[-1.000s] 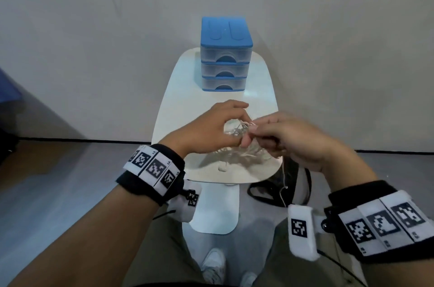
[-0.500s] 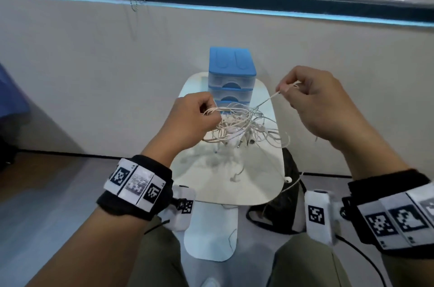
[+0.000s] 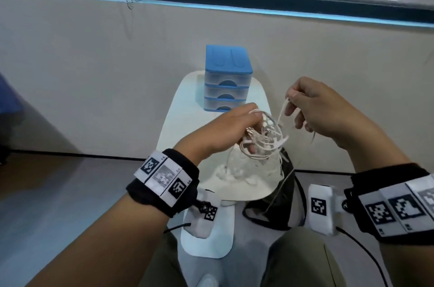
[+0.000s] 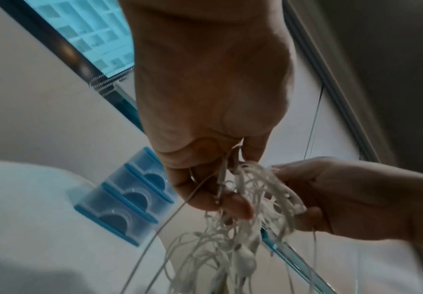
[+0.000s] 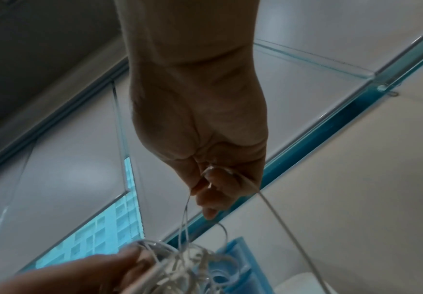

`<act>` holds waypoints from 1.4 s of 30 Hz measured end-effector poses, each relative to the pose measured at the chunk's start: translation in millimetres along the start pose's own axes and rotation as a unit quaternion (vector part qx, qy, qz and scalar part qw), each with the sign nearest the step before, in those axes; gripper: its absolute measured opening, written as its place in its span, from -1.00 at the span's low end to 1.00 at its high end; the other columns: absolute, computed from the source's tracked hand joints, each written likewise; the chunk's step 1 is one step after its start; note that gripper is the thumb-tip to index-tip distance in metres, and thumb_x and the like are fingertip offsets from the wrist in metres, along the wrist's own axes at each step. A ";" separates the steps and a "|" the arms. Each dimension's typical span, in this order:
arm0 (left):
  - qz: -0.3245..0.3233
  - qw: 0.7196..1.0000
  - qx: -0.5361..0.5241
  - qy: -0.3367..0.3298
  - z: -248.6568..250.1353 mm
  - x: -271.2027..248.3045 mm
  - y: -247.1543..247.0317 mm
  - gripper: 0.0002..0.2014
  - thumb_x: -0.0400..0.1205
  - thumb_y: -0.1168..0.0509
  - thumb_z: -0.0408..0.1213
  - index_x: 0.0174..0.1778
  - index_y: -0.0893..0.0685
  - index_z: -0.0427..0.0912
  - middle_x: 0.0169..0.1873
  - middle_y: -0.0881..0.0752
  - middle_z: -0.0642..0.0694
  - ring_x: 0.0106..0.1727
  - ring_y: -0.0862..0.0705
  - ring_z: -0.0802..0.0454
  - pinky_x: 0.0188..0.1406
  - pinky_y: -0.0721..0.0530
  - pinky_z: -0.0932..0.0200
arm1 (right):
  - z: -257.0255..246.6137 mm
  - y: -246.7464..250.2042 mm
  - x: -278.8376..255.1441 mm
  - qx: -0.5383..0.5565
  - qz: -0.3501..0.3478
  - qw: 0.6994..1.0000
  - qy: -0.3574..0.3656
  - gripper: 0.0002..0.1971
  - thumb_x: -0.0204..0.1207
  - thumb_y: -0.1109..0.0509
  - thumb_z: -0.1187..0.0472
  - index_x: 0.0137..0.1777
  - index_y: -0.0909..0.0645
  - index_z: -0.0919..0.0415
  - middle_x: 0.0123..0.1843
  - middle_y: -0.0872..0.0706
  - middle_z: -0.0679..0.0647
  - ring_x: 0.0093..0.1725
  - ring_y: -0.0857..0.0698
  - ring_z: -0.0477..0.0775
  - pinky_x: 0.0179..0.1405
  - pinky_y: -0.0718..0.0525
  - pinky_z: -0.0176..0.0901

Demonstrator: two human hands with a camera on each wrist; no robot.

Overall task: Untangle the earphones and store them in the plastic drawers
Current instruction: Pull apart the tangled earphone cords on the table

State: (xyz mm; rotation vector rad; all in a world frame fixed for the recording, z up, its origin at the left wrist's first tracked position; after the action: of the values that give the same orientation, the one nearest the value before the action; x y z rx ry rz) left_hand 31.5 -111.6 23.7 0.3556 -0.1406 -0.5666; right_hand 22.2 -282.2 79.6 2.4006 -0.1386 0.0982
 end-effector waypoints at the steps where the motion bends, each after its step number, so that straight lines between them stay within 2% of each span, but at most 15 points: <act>1: -0.013 1.000 -0.011 -0.006 2.5 2.4 -8.8 -0.68 0.77 -0.11 0.01 0.02 -0.64 -0.14 -0.08 -0.71 -0.01 -0.14 -0.71 -0.01 0.02 -0.51 0.00 | 6.3 3.4 -1.3 0.001 0.012 1.000 -0.007 -0.79 0.82 -0.15 0.12 0.02 -0.56 0.15 -0.08 -0.80 0.11 -0.36 -0.68 0.10 -0.33 -0.50 0.03; 3: -0.036 0.997 -0.062 -0.017 12.5 8.3 -23.8 -0.67 0.83 -0.05 0.02 0.08 -0.66 -0.07 -0.10 -0.74 0.07 -0.13 -0.68 0.04 0.09 -0.56 0.00 | 12.7 11.4 -3.2 0.028 0.043 0.999 -0.005 -0.79 0.81 -0.15 0.14 -0.01 -0.55 0.15 -0.14 -0.80 0.06 -0.38 -0.66 0.07 -0.33 -0.50 0.00; 6: -0.055 0.981 -0.187 -0.014 27.0 15.6 -32.1 -0.65 0.90 0.02 -0.04 0.20 -0.63 -0.12 -0.02 -0.72 -0.23 -0.05 -0.71 -0.13 0.16 -0.65 -0.11 | 9.7 25.8 -4.9 0.100 0.108 0.989 0.019 -0.79 0.81 -0.17 0.15 -0.07 -0.52 0.11 -0.26 -0.74 -0.01 -0.46 -0.60 -0.03 -0.40 -0.47 -0.10; 9: -0.049 0.963 -0.260 -0.045 44.9 16.8 -21.9 -0.61 0.90 0.06 0.01 0.18 -0.63 -0.08 0.05 -0.71 -0.31 -0.06 -0.75 -0.12 -0.02 -0.76 -0.02 | -0.3 37.6 -7.4 0.186 0.148 0.971 0.040 -0.78 0.82 -0.19 0.13 -0.09 -0.53 0.08 -0.31 -0.71 -0.01 -0.49 -0.53 -0.04 -0.50 -0.43 -0.19; 12: 0.000 0.950 -0.298 -0.092 60.3 14.1 8.3 -0.55 0.87 0.06 0.05 0.23 -0.65 -0.13 -0.02 -0.77 -0.25 -0.14 -0.78 -0.10 -0.19 -0.65 -0.01 | -14.3 40.4 -6.1 0.238 0.142 0.959 0.059 -0.79 0.83 -0.19 0.16 -0.06 -0.53 0.10 -0.37 -0.70 -0.04 -0.47 -0.45 0.03 -0.54 -0.36 -0.19; 15: 0.067 0.954 -0.268 -0.113 67.0 10.9 48.1 -0.58 0.85 0.00 0.04 0.10 -0.75 -0.05 0.00 -0.67 -0.38 -0.20 -0.69 -0.14 -0.30 -0.45 0.02 | -35.5 38.5 1.5 0.250 0.123 0.957 0.080 -0.79 0.83 -0.16 0.18 -0.07 -0.51 0.10 -0.33 -0.70 0.05 -0.45 -0.50 0.01 -0.51 -0.43 -0.20; 17: 0.116 0.963 -0.221 -0.105 68.9 6.8 72.4 -0.66 0.82 -0.08 -0.03 -0.01 -0.74 -0.02 -0.13 -0.68 -0.27 -0.30 -0.61 -0.08 -0.37 -0.39 0.07 | -52.4 38.5 7.6 0.254 0.116 0.955 0.100 -0.77 0.83 -0.15 0.19 -0.08 -0.51 0.09 -0.32 -0.70 0.06 -0.40 -0.55 0.03 -0.44 -0.46 -0.17; 21: 0.170 0.972 -0.129 -0.096 67.6 -4.9 96.8 -0.79 0.81 -0.20 -0.13 0.09 -0.69 -0.15 -0.23 -0.59 -0.13 -0.41 -0.55 0.10 -0.45 -0.44 0.24 | -83.7 35.1 19.9 0.221 0.110 0.960 0.129 -0.79 0.81 -0.16 0.16 -0.08 -0.51 0.04 -0.33 -0.72 -0.01 -0.39 -0.57 0.00 -0.39 -0.47 -0.15; 24: 0.147 0.981 -0.107 -0.074 44.0 -7.2 91.1 -0.76 0.73 -0.37 -0.16 0.18 -0.72 -0.26 -0.19 -0.68 -0.06 -0.35 -0.61 0.16 -0.44 -0.51 0.34 | -90.5 15.4 29.4 0.122 0.074 0.981 0.130 -0.81 0.78 -0.17 0.13 -0.06 -0.54 0.05 -0.28 -0.77 0.03 -0.38 -0.62 0.00 -0.30 -0.52 -0.05; 26: 0.118 0.990 -0.060 -0.046 19.8 -8.2 81.9 -0.79 0.66 -0.48 -0.21 0.19 -0.77 -0.16 -0.12 -0.77 0.00 -0.22 -0.68 0.15 -0.35 -0.54 0.37 | -80.3 -3.3 34.6 0.074 0.032 0.990 0.112 -0.81 0.77 -0.20 0.13 -0.01 -0.59 0.17 -0.24 -0.79 0.07 -0.36 -0.65 0.00 -0.25 -0.56 0.01; 30: 0.106 0.994 -0.012 0.022 -32.1 -11.9 68.6 -0.79 0.58 -0.59 -0.27 0.11 -0.83 -0.12 -0.09 -0.85 -0.09 -0.11 -0.74 0.11 -0.08 -0.66 0.19 | -46.4 -32.2 33.7 0.032 -0.038 0.994 0.092 -0.81 0.72 -0.34 0.18 -0.08 -0.68 0.23 -0.31 -0.72 0.00 -0.39 -0.54 -0.07 -0.25 -0.50 -0.05; 32: 0.111 0.993 -0.009 0.044 -49.5 -13.1 64.3 -0.81 0.59 -0.59 -0.21 0.03 -0.83 -0.20 -0.10 -0.85 -0.19 -0.12 -0.76 0.06 0.02 -0.70 0.03 | -33.1 -39.9 27.7 0.000 -0.063 0.992 0.108 -0.87 0.66 -0.44 0.19 -0.12 -0.72 0.17 -0.39 -0.62 -0.17 -0.40 -0.48 -0.15 -0.29 -0.45 -0.27; 34: 0.108 0.993 -0.013 0.053 -59.0 -14.6 58.3 -0.84 0.62 -0.57 -0.18 -0.01 -0.83 -0.18 -0.16 -0.84 -0.12 -0.16 -0.75 0.07 -0.04 -0.71 0.04 | -25.6 -47.8 19.5 -0.020 -0.097 0.986 0.135 -0.98 0.60 -0.53 0.21 -0.05 -0.76 0.10 -0.50 -0.53 -0.29 -0.45 -0.45 -0.21 -0.39 -0.39 -0.44; 38: 0.113 0.992 0.015 0.059 -69.1 -14.8 50.3 -0.78 0.68 -0.49 -0.10 0.01 -0.80 -0.20 -0.18 -0.80 -0.11 -0.20 -0.67 0.07 -0.09 -0.62 0.05 | -11.6 -61.6 8.9 -0.069 -0.094 0.980 0.164 -0.93 0.57 -0.58 0.18 -0.02 -0.81 -0.03 -0.50 -0.54 -0.27 -0.42 -0.48 -0.16 -0.33 -0.40 -0.37; 42: 0.114 0.991 0.040 0.052 -67.4 -14.7 43.7 -0.78 0.74 -0.40 -0.10 -0.04 -0.80 -0.19 -0.25 -0.77 0.05 -0.24 -0.66 0.13 -0.09 -0.59 0.11 | -2.0 -73.6 -1.3 -0.071 -0.082 0.982 0.154 -0.93 0.59 -0.51 0.13 -0.10 -0.81 -0.04 -0.29 -0.71 -0.08 -0.38 -0.57 -0.20 -0.33 -0.43 -0.32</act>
State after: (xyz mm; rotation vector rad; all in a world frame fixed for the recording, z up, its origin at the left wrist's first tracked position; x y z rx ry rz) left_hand 56.4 -49.7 -23.4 0.4386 -0.1025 -0.3162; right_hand 30.2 -226.6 32.0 2.2146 0.1888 0.3676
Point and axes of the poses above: each hand's wrist, its own x-axis towards the middle knuckle, its own y-axis out of the back of the hand, z = x × y, the point moved 7 cm from there along x, towards the middle knuckle
